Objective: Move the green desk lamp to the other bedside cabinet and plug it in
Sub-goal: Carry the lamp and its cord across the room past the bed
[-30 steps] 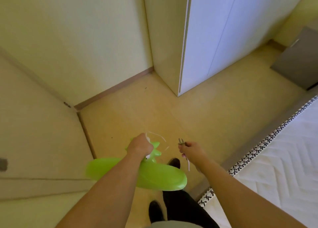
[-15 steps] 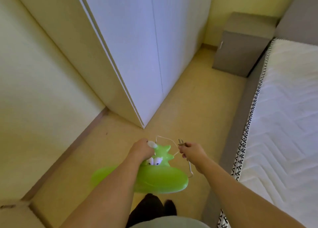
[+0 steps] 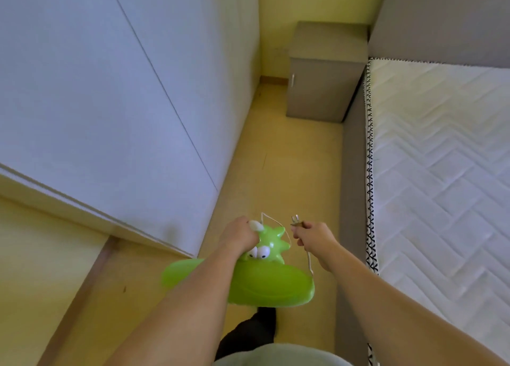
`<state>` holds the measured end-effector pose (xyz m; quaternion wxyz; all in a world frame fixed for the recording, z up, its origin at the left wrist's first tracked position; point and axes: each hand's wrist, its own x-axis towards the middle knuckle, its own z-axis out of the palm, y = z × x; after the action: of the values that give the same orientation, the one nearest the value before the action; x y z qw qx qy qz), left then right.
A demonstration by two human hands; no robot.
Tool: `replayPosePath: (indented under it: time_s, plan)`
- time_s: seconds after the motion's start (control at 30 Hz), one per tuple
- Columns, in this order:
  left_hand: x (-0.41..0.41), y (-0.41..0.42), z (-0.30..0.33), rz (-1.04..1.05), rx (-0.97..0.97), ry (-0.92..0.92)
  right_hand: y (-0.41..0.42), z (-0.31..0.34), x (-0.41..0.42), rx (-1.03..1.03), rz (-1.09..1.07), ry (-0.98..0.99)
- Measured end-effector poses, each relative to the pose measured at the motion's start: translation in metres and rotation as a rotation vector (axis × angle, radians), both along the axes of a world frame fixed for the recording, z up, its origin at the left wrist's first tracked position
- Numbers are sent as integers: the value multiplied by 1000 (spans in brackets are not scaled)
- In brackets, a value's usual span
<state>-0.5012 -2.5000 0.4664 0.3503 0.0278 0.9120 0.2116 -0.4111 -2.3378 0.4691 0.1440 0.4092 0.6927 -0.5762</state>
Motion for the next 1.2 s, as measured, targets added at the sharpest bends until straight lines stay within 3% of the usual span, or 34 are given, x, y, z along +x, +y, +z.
replayPosePath:
  time_s: [0.47,0.7,1.2]
  plan:
    - [-202,150,28,-176,-76,66,135,1,-179,-27,-154,18]
    - [-296,248,33,-181,-134,15,251,3,-283,18,-148,66]
    - [-478,414,64,-142,86,0,386,14,-459,-3,-310,100]
